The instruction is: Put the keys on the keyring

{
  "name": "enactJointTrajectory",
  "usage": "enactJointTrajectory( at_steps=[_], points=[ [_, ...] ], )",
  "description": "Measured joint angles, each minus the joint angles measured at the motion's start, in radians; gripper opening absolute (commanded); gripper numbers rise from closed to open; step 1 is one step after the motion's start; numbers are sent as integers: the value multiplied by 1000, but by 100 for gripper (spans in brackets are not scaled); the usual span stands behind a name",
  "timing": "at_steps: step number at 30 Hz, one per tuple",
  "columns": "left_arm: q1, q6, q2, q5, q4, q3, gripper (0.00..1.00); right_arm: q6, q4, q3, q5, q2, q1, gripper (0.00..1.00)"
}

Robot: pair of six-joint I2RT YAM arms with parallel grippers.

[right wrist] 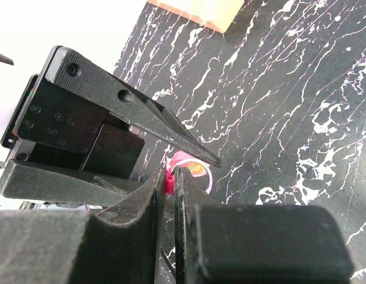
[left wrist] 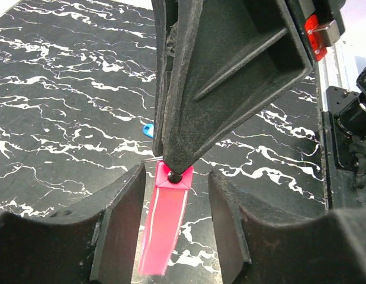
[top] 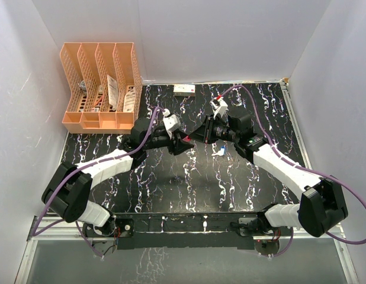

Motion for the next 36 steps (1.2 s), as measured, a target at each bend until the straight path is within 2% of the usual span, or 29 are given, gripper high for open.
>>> enactJointTrajectory(
  at_steps=[5, 7, 30, 36],
  points=[
    [-5, 19, 0, -25, -1, 0, 29, 0, 0, 0, 0, 0, 0, 8],
    [-6, 26, 0, -31, -2, 0, 28, 0, 0, 0, 0, 0, 0, 8],
    [-17, 51, -1, -59, -22, 28, 32, 0, 0, 0, -3, 3, 0, 8],
    [-21, 54, -1, -60, -32, 34, 14, 0, 2, 0, 0, 4, 0, 8]
  ],
)
